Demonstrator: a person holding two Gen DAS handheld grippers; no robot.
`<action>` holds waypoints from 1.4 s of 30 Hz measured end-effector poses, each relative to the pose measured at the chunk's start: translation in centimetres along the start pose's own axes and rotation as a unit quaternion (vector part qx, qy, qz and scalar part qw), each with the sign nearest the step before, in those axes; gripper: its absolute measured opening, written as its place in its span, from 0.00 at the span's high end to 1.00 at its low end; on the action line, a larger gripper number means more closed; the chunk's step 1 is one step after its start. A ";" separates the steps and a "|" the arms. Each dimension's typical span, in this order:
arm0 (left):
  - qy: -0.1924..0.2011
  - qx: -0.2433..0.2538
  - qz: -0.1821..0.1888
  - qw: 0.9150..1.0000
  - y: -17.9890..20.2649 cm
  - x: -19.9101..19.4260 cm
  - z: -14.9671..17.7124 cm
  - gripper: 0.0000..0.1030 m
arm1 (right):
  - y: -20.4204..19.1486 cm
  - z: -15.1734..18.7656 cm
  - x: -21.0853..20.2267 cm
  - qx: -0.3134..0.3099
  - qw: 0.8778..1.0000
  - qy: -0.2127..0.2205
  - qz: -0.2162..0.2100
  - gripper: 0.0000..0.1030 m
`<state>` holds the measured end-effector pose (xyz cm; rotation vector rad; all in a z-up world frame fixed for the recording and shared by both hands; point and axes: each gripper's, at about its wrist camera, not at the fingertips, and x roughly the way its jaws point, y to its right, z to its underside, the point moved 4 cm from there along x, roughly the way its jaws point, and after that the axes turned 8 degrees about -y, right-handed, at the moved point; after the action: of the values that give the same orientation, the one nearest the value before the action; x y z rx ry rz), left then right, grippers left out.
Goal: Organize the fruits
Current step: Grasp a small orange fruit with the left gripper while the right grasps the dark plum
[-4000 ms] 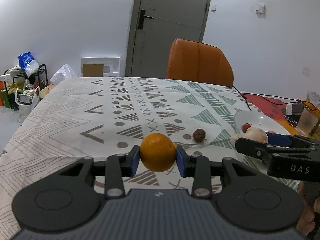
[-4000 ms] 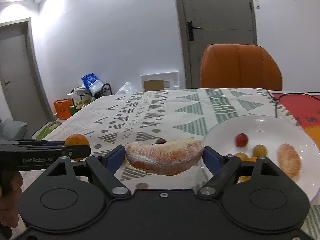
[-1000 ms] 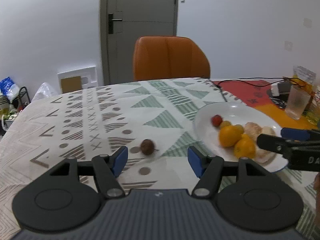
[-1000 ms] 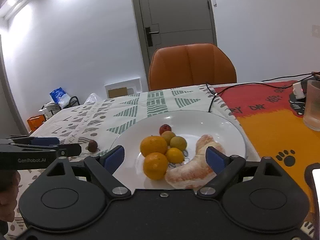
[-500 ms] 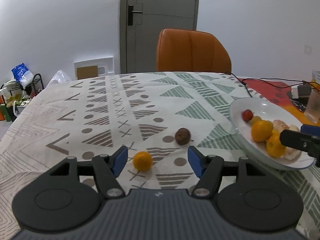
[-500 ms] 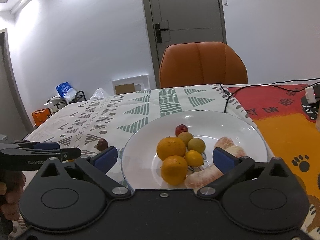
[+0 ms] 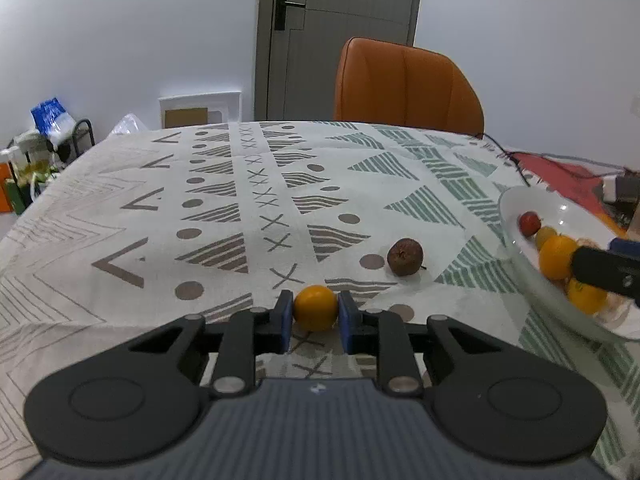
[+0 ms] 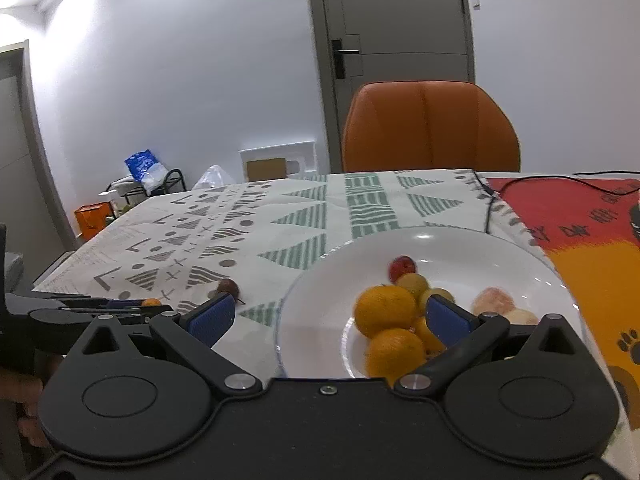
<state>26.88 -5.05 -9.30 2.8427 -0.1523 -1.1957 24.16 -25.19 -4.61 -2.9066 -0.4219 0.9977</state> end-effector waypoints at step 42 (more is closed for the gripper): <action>0.045 -0.063 -0.062 0.995 -8.4 -5.8 0.3 0.79 | -8.3 -1.9 8.8 -0.112 0.989 -0.069 -0.068 0.52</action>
<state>23.21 3.97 -6.10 2.8246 0.1010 -1.0535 30.00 -14.73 -7.34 -2.9586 -0.7757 1.2059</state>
